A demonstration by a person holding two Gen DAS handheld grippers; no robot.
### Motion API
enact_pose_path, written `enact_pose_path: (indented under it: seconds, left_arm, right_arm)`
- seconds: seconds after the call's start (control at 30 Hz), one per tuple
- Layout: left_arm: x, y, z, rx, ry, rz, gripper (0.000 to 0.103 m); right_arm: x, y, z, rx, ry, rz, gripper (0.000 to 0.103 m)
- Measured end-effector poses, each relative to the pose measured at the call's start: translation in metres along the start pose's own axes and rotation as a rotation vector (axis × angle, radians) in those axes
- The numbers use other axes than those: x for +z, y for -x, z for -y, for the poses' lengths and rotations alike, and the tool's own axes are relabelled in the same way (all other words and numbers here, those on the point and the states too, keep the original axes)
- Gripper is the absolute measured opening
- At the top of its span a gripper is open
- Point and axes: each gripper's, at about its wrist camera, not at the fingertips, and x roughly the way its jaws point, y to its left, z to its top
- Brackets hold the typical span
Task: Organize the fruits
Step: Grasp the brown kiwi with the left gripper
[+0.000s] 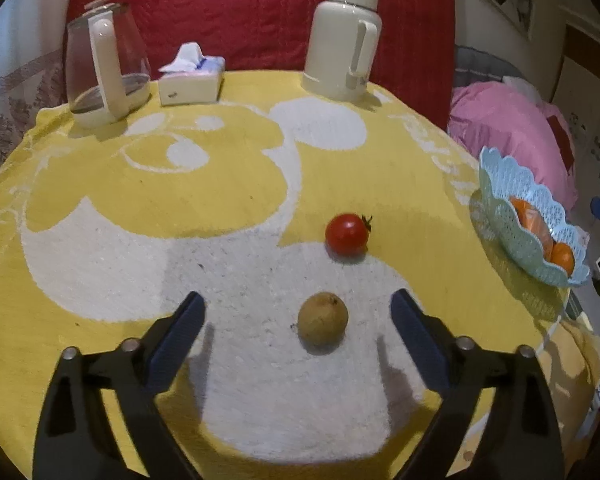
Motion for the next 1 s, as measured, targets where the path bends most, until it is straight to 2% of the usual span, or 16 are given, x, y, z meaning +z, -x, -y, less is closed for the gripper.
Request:
enact_pose_path:
  seconds: [0.17, 0.43, 0.6, 0.83, 1.0]
  left_arm:
    - [-0.003, -0.009, -0.002, -0.008, 0.011, -0.038, 0.071]
    - [-0.004, -0.008, -0.001, -0.012, 0.008, -0.035, 0.049]
    - [-0.007, -0.006, 0.008, -0.046, -0.034, -0.037, 0.028]
    - [-0.008, 0.000, 0.005, -0.059, -0.014, -0.009, 0.027]
    - [-0.007, 0.011, 0.000, -0.009, 0.009, 0.048, 0.027]
  right_arm:
    - [-0.003, -0.004, -0.001, 0.001, 0.003, -0.012, 0.067]
    - [-0.007, -0.009, -0.004, 0.006, 0.014, -0.028, 0.067]
    - [-0.009, -0.012, -0.005, 0.006, 0.018, -0.037, 0.067]
    - [-0.019, -0.020, -0.010, 0.006, 0.021, -0.068, 0.067]
    - [-0.022, -0.026, -0.022, 0.016, 0.041, -0.085, 0.067]
